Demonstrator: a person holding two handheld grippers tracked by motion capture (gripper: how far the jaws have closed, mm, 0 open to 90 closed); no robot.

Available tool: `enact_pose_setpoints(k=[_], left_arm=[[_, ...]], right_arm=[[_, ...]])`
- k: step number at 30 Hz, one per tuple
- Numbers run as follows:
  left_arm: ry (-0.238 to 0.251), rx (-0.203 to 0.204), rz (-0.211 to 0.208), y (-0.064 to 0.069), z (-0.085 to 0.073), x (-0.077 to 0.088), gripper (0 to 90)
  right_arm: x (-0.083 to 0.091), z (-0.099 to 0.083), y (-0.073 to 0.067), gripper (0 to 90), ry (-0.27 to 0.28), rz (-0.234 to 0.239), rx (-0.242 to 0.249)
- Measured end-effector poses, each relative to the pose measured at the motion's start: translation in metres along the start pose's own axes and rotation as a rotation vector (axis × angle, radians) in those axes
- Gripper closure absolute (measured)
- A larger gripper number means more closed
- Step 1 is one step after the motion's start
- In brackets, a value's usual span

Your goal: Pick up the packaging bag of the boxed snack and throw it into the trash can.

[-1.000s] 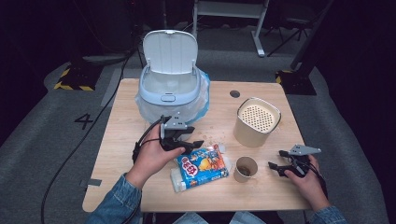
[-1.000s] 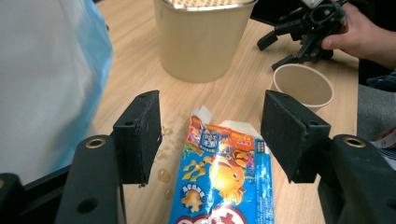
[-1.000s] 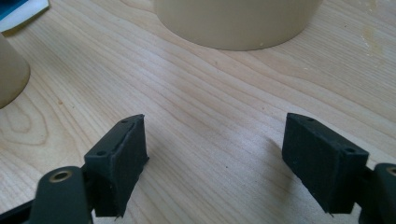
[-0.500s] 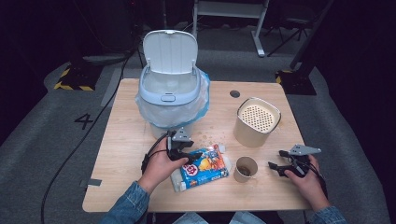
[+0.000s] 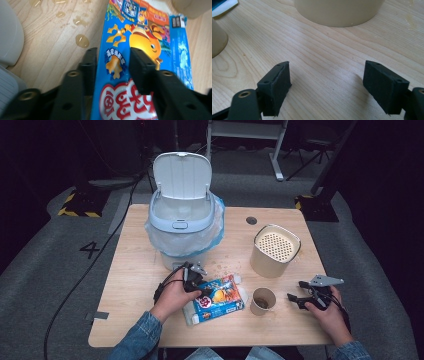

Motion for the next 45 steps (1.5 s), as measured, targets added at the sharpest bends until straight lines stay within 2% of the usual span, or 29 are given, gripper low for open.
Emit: enact_pose_setpoints(k=[3,5,7,8,10,11,12,14,15,17,19,20,21,24,25,27,28,30,31,32,33,34,37,38,39,42,45], left_arm=[[0.001,0.002,-0.006,0.002,0.002,0.003,82.4],[0.042,-0.009,-0.023,0.006,0.006,0.009,87.6],[0.051,-0.011,-0.024,0.007,0.007,0.013,88.6],[0.091,-0.007,-0.036,0.009,0.010,0.020,88.7],[0.128,-0.005,-0.047,0.011,0.014,0.029,88.9],[0.128,-0.005,-0.047,0.011,0.014,0.029,88.9],[0.166,-0.003,-0.034,0.013,0.017,0.038,89.0],[0.197,-0.014,-0.035,0.015,0.020,0.047,89.1],[0.197,-0.014,-0.035,0.015,0.020,0.047,89.1],[0.249,-0.022,-0.025,0.016,0.023,0.060,89.1],[0.264,-0.021,-0.021,0.017,0.023,0.064,89.2],[0.296,-0.026,-0.014,0.017,0.025,0.072,89.1],[0.296,-0.026,-0.014,0.017,0.025,0.072,89.1],[0.351,-0.025,-0.006,0.016,0.028,0.089,89.1],[0.351,-0.025,-0.006,0.016,0.028,0.089,89.1],[0.386,-0.026,0.006,0.015,0.030,0.098,89.1],[0.421,-0.031,0.023,0.014,0.031,0.107,89.1],[0.455,-0.029,0.042,0.014,0.032,0.115,89.1],[0.455,-0.029,0.042,0.014,0.032,0.115,89.1],[0.493,-0.026,0.054,0.014,0.034,0.124,89.1],[0.493,-0.026,0.054,0.014,0.034,0.124,89.1],[0.523,-0.029,0.066,0.014,0.037,0.133,89.1],[0.550,-0.033,0.081,0.015,0.040,0.142,89.1],[0.573,-0.040,0.101,0.015,0.044,0.151,89.1],[0.573,-0.040,0.101,0.015,0.044,0.151,89.1],[0.615,-0.051,0.138,0.014,0.053,0.167,89.1],[0.634,-0.052,0.151,0.012,0.059,0.176,89.0]], right_arm=[[0.000,0.000,0.000,22.2,0.000,0.000,0.000],[0.000,0.000,0.000,22.2,0.000,0.000,0.000],[0.000,0.000,0.000,22.2,0.000,0.000,0.000],[0.000,0.000,0.000,22.2,0.000,0.000,0.000],[0.000,0.000,0.000,22.2,0.000,0.000,0.000],[0.000,0.000,0.000,22.2,0.000,0.000,0.000],[0.000,0.000,0.000,22.2,0.000,0.000,0.000],[0.000,0.000,0.000,22.2,0.000,0.000,0.000],[0.000,0.000,0.000,22.2,0.000,0.000,0.000],[0.000,0.000,0.000,22.2,0.000,0.000,0.000],[0.000,0.000,0.000,22.2,0.000,0.000,0.000],[0.000,0.000,0.000,22.2,0.000,0.000,0.000],[0.000,0.000,0.000,22.2,0.000,0.000,0.000],[0.000,0.000,0.000,22.2,0.000,0.000,0.000],[0.000,0.000,0.000,22.2,0.000,0.000,0.000],[0.000,0.000,-0.001,22.8,0.001,-0.005,-0.004],[0.001,-0.001,-0.002,23.9,0.002,-0.015,-0.013],[0.002,-0.001,-0.003,24.6,0.004,-0.025,-0.018],[0.002,-0.001,-0.003,24.6,0.004,-0.025,-0.018],[0.002,-0.002,-0.003,24.7,0.004,-0.025,-0.019],[0.002,-0.002,-0.003,24.7,0.004,-0.025,-0.019],[0.002,-0.002,-0.003,24.7,0.004,-0.023,-0.022],[0.002,-0.002,-0.003,24.7,0.005,-0.022,-0.022],[0.002,-0.002,-0.003,24.7,0.004,-0.022,-0.022],[0.002,-0.002,-0.003,24.7,0.004,-0.022,-0.022],[0.002,-0.002,-0.003,24.7,0.005,-0.021,-0.022],[0.002,-0.002,-0.003,24.7,0.005,-0.023,-0.020]])
Point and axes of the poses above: each handheld gripper's, and its own axes: x roughly backward along the jaws, z roughly out of its top, y roughly to its right, the point moved 5 cm from there along -x, roughly forward along the jaws, and after that the axes turned 3 degrees about -x, right-handed, at the moved point
